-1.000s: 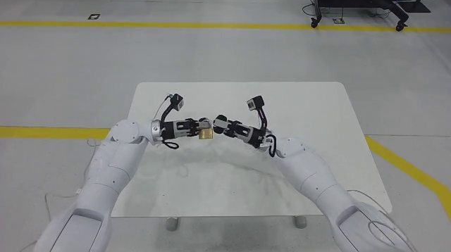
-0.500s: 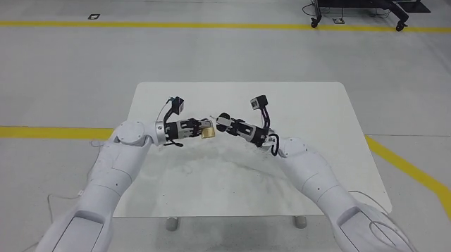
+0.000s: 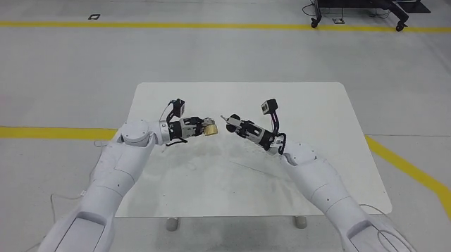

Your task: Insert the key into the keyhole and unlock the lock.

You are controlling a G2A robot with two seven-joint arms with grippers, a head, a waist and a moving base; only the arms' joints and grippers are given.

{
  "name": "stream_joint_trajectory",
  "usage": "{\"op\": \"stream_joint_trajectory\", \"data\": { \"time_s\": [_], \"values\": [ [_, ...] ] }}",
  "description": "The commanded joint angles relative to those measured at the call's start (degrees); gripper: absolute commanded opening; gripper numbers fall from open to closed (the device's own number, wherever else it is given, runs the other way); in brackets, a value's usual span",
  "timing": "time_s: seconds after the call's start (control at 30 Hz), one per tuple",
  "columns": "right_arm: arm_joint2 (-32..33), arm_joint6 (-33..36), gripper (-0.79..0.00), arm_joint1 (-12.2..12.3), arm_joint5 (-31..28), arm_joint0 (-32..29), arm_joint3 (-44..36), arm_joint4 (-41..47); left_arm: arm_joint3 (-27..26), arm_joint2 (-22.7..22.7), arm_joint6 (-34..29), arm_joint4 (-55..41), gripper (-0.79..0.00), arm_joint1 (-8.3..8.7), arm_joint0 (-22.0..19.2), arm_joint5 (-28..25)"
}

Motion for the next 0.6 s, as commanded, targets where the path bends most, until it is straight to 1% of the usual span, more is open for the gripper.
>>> {"op": "stream_joint_trajectory", "data": {
  "time_s": [0.0, 0.07, 0.13, 0.17, 0.23, 0.3, 0.4, 0.57],
  "values": [
    [0.01, -0.84, -0.785, 0.01, 0.43, -0.17, -0.21, -0.58, -0.37, 0.27, 4.71, -1.11, -0.785, -0.48, 0.0, 2.61],
    [-0.24, -4.33, -0.785, 0.04, 1.75, -0.76, -1.35, -4.42, -0.44, 0.32, 9.05, -2.7, -0.785, -1.06, -0.45, 4.48],
    [-0.15, -7.64, -0.785, 0.06, 4.38, -1.99, -2.69, -5.8, -0.65, 0.74, 11.81, -3.17, -0.785, -1.57, -1.16, 5.3],
    [-0.05, -8.92, -0.785, 0.07, 6.51, -2.64, -3.51, -5.78, -0.54, 1.01, 12.33, -3.53, -0.785, -1.82, -1.5, 5.49],
    [0.22, -12.85, -0.785, 0.27, 10.6, -3.79, -4.75, -8.66, 0.84, 1.61, 12.95, -4.0, -0.785, -2.34, -2.46, 5.7],
    [0.65, -18.37, -0.785, 0.43, 14.31, -5.24, -6.76, -11.65, 2.93, 2.29, 13.59, -4.2, -0.785, -2.9, -3.53, 5.28],
    [0.67, -27.45, -0.785, 0.51, 18.8, -7.76, -10.92, -17.7, 5.81, 3.51, 14.72, -3.32, -0.785, -3.7, -4.96, 4.04],
    [-1.12, -34.13, -0.785, -0.1, 22.64, -11.16, -16.9, -20.62, 8.15, 3.79, 16.49, -1.56, -0.785, -4.19, -6.04, -2.38]
  ]
}}
